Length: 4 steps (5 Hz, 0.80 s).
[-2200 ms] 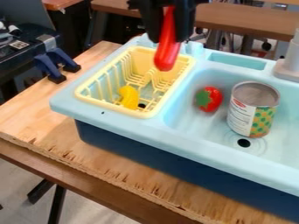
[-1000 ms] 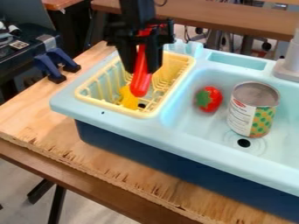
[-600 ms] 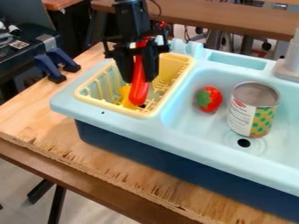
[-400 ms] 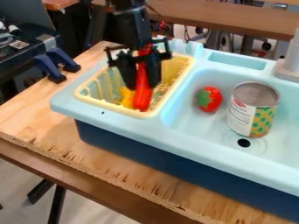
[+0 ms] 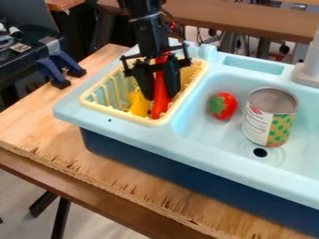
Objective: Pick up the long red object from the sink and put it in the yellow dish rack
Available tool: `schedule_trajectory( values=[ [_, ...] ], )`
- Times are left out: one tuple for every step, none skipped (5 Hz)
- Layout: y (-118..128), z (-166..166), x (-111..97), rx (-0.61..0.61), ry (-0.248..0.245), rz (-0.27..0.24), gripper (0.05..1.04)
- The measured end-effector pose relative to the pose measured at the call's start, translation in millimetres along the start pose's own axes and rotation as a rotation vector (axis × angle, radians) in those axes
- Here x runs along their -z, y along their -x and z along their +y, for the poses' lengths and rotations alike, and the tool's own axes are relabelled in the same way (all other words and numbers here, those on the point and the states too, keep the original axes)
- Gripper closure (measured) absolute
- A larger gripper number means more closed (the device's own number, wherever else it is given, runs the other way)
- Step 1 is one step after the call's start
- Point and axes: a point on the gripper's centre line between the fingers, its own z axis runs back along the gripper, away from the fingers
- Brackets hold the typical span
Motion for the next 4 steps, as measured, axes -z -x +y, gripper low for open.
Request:
schedule_trajectory(
  values=[
    [0.2, -0.7, 1.5, 0.007, 0.007, 0.008, 0.446],
    [2.1, -0.3, 0.2, 0.004, 0.017, 0.018, 0.173],
    [2.4, -0.3, 0.2, 0.004, 0.017, 0.020, 0.098],
    [7.8, -10.0, -7.8, 0.048, 0.016, 0.001, 0.095]
  ],
)
